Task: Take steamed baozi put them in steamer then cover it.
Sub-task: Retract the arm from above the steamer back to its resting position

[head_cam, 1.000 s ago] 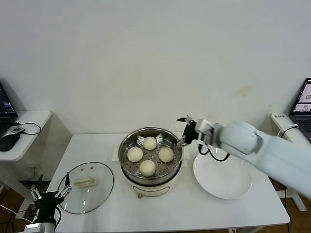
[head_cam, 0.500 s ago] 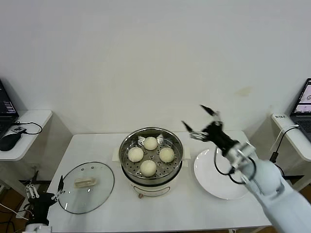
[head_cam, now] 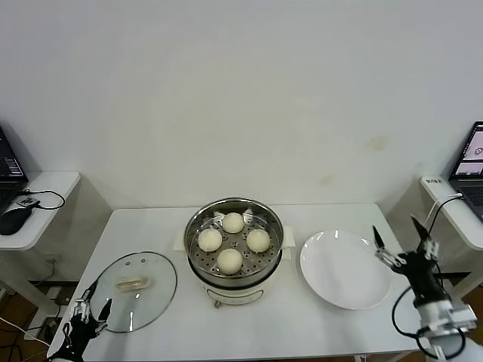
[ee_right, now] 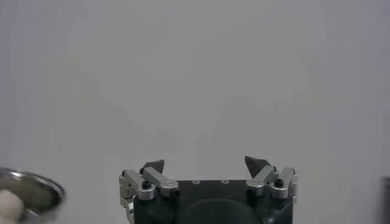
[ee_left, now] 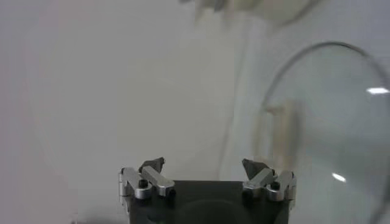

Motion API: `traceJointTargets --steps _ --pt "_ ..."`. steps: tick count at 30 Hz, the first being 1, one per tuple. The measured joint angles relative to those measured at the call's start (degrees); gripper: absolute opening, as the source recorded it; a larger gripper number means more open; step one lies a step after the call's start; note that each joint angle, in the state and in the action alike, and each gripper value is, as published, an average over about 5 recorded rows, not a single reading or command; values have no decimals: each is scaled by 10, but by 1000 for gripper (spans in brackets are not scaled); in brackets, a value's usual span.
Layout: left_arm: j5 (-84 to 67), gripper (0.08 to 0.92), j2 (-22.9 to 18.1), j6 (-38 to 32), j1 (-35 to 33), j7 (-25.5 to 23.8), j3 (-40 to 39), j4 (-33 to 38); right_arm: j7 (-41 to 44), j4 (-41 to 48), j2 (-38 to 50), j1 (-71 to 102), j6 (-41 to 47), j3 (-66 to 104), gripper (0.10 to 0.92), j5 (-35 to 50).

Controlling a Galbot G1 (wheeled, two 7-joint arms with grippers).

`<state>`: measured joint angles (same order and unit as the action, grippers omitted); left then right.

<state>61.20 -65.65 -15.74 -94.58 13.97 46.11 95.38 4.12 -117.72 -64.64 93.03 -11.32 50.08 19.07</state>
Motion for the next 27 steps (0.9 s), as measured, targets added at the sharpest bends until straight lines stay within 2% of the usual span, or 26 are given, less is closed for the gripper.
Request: traceJointTargets --steps 9,27 --pt "54 823 8 -2 46 -4 -23 -42 -3 -3 -39 37 -16 39 823 -12" --pt "69 823 15 11 133 -30 -70 -79 -3 -5 -74 66 -25 61 823 -16"
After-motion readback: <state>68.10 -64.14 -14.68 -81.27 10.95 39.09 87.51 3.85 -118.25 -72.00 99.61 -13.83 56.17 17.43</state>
